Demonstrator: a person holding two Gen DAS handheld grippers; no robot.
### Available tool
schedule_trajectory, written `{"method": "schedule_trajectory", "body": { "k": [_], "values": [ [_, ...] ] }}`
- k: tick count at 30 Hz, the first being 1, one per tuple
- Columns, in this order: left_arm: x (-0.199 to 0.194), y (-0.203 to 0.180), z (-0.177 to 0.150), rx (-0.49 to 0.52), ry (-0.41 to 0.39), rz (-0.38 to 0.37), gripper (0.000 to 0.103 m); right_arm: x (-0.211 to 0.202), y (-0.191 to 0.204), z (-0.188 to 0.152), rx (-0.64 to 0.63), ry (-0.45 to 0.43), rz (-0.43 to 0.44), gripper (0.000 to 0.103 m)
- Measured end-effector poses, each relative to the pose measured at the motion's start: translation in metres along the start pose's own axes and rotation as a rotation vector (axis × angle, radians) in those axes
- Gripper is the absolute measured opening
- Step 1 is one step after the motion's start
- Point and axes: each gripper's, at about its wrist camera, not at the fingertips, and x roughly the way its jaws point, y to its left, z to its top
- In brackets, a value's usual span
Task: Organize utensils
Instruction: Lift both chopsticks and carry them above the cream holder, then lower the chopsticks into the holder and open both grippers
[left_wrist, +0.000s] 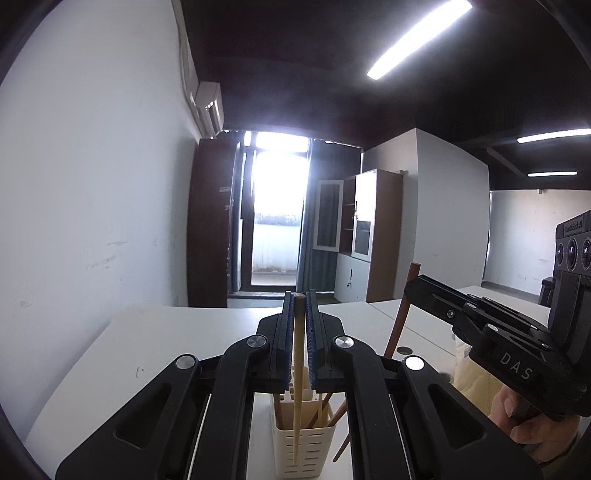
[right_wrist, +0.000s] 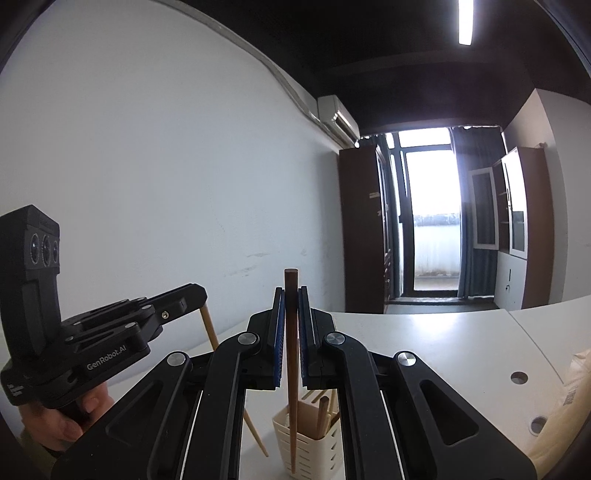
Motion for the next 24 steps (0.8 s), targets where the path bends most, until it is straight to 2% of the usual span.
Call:
{"method": "schedule_trajectory", "body": {
  "k": [9,12,18,21,24],
  "values": [
    [-0.004,0.007,0.009,-0.008,-0.093,0.021,0.006,-0.012,-0.008,0.009,0.023,-0.164,0.001,0.008],
    [-0.004,0.011,0.012,-0.016,-0.123,0.024,0.006,-0.008,-0.01,0.01,0.018,-0.192,-0.004,0.008],
    [0.0,0.014,0.015,-0.032,-0.17,0.023,0.006,0.004,-0.014,0.008,0.007,-0.193,-0.016,0.008],
    [0.011,0.013,0.01,-0.031,-0.155,0.018,0.006,0.02,-0.018,0.004,0.0,-0.164,-0.023,0.008],
    [0.026,0.009,0.003,-0.02,-0.115,0.019,0.006,0.038,-0.022,-0.002,0.001,-0.099,-0.032,0.008]
  ]
}}
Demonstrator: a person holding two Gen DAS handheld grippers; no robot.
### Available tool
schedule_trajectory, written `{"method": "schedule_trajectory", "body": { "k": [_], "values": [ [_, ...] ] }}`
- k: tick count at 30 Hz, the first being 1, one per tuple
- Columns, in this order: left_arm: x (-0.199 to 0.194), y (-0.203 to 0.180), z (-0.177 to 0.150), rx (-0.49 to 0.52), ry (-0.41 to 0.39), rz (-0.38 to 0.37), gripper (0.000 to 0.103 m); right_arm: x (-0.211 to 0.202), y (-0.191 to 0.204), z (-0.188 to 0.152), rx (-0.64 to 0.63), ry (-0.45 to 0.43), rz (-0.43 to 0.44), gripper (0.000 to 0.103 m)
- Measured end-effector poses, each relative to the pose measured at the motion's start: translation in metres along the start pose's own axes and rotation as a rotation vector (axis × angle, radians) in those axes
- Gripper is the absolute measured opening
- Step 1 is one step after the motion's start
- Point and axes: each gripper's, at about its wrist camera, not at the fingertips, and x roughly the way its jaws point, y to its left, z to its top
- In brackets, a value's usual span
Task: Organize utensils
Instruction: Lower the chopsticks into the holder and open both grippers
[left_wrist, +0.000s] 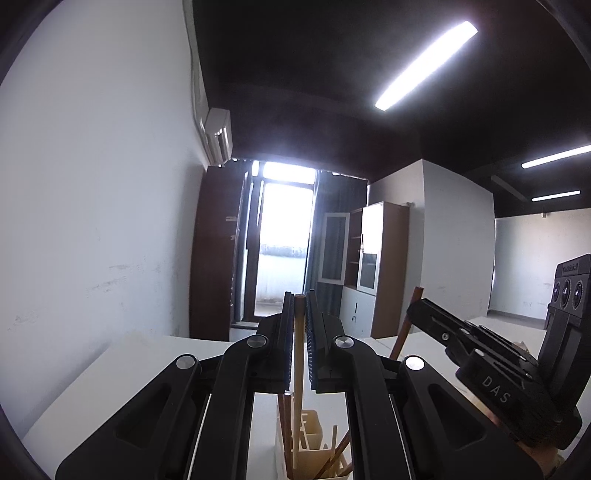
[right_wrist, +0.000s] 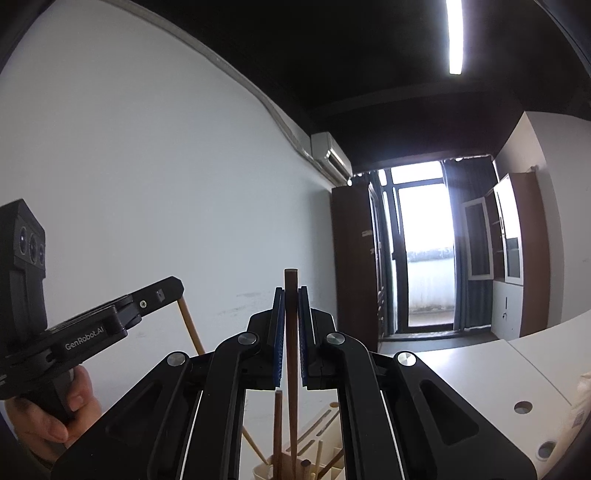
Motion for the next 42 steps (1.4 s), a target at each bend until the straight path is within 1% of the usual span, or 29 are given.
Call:
{"method": "schedule_trajectory", "body": {
  "k": [7,11,17,28,36,42],
  "values": [
    [0.022,-0.004,-0.017,0.014,0.107,-0.005,0.006,0.017,-0.007,-0.012,0.005,0.116,0.004,0.008],
    [0.029,-0.001,-0.026,0.012,0.17,-0.021,0.006,0.019,-0.007,-0.017,0.002,0.162,0.014,0.008],
    [0.035,0.001,-0.034,0.015,0.231,-0.026,0.006,0.02,-0.009,-0.025,-0.002,0.215,0.01,0.008],
    [0.045,0.004,-0.042,0.017,0.288,-0.024,0.006,0.03,-0.015,-0.029,-0.013,0.269,-0.006,0.008],
    [0.043,0.002,-0.04,0.014,0.293,-0.014,0.006,0.037,-0.017,-0.036,-0.018,0.312,-0.011,0.008],
    [0.044,-0.003,-0.04,-0.002,0.316,-0.012,0.006,0.039,-0.016,-0.044,-0.029,0.341,-0.017,0.008]
  ]
}}
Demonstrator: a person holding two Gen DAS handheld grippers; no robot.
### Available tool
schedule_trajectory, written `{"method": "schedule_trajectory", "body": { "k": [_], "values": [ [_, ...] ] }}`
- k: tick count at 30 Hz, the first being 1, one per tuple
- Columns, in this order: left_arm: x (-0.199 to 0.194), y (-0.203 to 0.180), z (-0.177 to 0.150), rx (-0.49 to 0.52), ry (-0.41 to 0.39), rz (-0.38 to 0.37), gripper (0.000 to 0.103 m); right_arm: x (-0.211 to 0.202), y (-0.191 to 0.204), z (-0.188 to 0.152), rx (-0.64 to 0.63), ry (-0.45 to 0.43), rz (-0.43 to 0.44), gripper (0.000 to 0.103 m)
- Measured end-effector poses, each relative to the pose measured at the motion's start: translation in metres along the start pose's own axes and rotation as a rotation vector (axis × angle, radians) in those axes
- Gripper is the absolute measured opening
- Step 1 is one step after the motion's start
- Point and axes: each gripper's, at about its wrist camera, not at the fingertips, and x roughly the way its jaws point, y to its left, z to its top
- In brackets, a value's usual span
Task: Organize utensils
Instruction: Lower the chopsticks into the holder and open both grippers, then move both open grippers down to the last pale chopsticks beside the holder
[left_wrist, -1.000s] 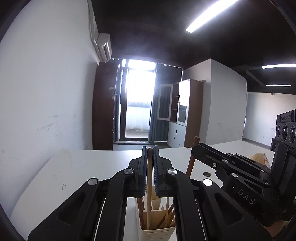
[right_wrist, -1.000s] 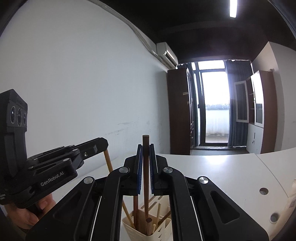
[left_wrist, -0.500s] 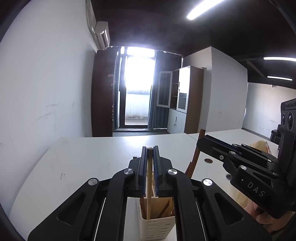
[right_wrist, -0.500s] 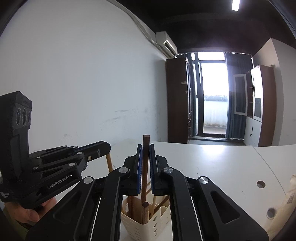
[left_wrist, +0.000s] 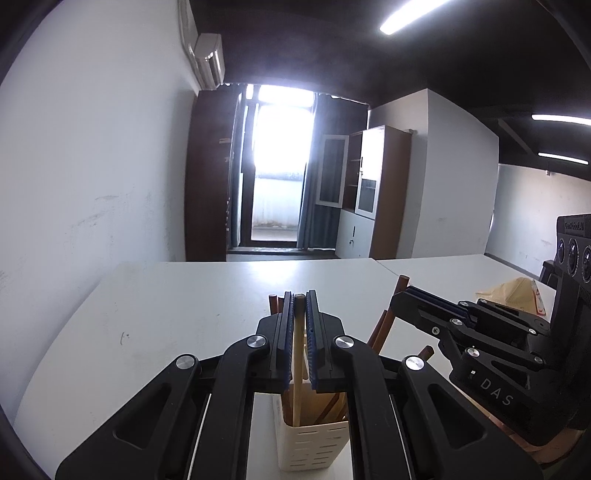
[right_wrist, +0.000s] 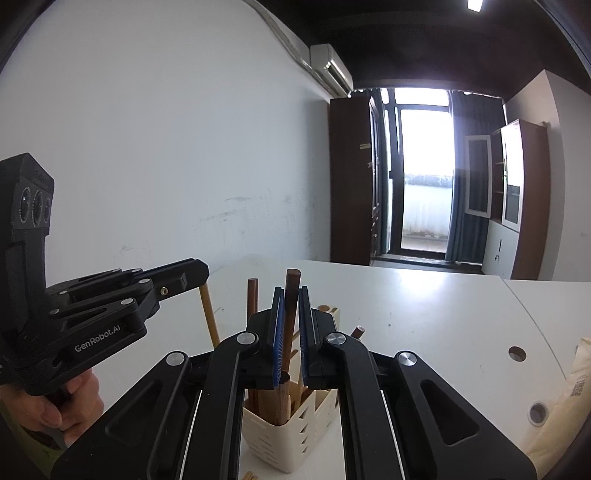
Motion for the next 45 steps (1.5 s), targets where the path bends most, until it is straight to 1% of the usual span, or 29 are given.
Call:
{"method": "schedule_trajectory", "body": {
  "k": [4,6,7,9,11,16,19,25,26,27,29,32,34,36,40,42,45],
  "values": [
    [0.002,-0.001,-0.001,0.003,0.015,0.007,0.006,0.004,-0.001,-0.003,0.0,0.018,0.004,0.008],
    [0.002,0.003,0.0,-0.017,0.013,0.022,0.013,0.005,-0.004,-0.003,0.012,0.03,-0.01,0.01],
    [0.0,0.007,0.001,-0.035,0.001,0.036,0.014,0.006,-0.005,-0.003,0.014,0.039,-0.019,0.012],
    [-0.004,0.014,0.004,-0.06,-0.011,0.04,0.015,0.004,-0.009,-0.003,0.024,0.034,-0.02,0.022],
    [-0.008,0.017,0.007,-0.068,-0.019,0.039,0.016,0.001,-0.012,-0.002,0.034,0.028,-0.023,0.024],
    [-0.013,0.016,0.005,-0.059,-0.016,0.041,0.018,-0.001,-0.015,-0.002,0.039,0.027,-0.023,0.025],
    [-0.015,0.012,0.004,-0.044,-0.009,0.039,0.021,-0.006,-0.016,-0.003,0.039,0.022,-0.03,0.03],
    [-0.028,0.009,0.002,-0.029,-0.012,0.042,0.03,-0.017,-0.013,-0.005,0.032,0.017,-0.047,0.035],
    [-0.031,0.008,0.001,-0.028,-0.015,0.041,0.034,-0.018,-0.013,-0.005,0.029,0.016,-0.053,0.037],
    [-0.034,0.009,0.0,-0.029,-0.021,0.04,0.039,-0.019,-0.012,-0.006,0.026,0.017,-0.057,0.038],
    [-0.037,0.008,-0.003,-0.029,-0.019,0.039,0.04,-0.022,-0.01,-0.009,0.025,0.019,-0.059,0.042],
    [-0.038,0.006,-0.009,-0.029,0.003,0.039,0.042,-0.024,-0.003,-0.016,0.011,0.032,-0.06,0.044],
    [-0.04,0.003,-0.015,-0.014,0.011,0.047,0.045,-0.028,0.0,-0.02,0.009,0.033,-0.062,0.047],
    [-0.041,0.002,-0.021,-0.006,0.018,0.054,0.047,-0.033,0.002,-0.025,0.008,0.031,-0.065,0.055],
    [-0.042,0.008,-0.04,-0.022,0.016,0.068,0.051,-0.035,-0.002,-0.049,0.054,0.049,-0.05,0.055],
    [-0.04,0.01,-0.049,-0.035,0.031,0.062,0.051,-0.031,-0.002,-0.056,0.056,0.07,-0.047,0.055],
    [-0.036,0.01,-0.058,-0.017,0.054,0.064,0.052,-0.03,-0.001,-0.064,0.052,0.078,-0.042,0.055]
  ]
}}
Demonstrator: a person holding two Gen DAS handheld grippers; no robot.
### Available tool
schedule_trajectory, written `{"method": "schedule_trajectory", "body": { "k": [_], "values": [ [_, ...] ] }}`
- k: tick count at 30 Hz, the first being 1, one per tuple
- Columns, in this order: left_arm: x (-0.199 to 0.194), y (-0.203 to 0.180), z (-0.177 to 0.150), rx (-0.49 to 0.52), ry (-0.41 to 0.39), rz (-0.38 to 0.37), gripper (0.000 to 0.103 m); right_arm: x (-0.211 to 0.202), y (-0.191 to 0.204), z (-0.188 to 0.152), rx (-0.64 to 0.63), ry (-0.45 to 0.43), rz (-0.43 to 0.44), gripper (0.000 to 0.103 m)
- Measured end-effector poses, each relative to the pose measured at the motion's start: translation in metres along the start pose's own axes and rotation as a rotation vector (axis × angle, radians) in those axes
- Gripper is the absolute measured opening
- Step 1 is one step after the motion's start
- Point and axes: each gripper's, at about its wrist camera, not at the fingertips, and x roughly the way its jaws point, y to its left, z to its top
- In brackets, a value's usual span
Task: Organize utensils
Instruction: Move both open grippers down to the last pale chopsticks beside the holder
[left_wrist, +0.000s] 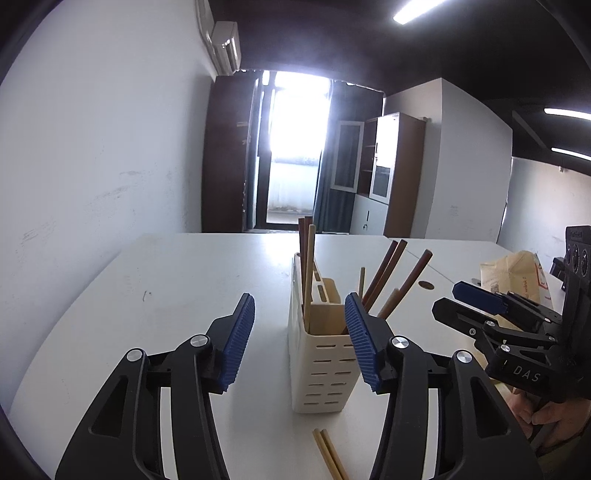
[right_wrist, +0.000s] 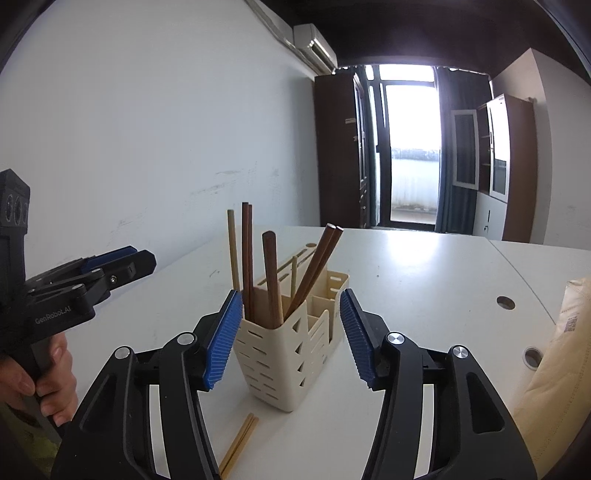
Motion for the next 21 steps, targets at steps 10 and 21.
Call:
{"method": "schedule_trajectory", "body": {
  "k": [10,21],
  "values": [
    [0.004,0.013,-0.034,-0.008,0.061,0.009,0.059,0.008,-0.002,-0.029,-0.001,0.068,0.014,0.058],
    [0.003,0.026,-0.058,0.011,0.111,0.035,0.063,0.03,0.007,-0.057,-0.015,0.183,0.024,0.063]
  ]
}}
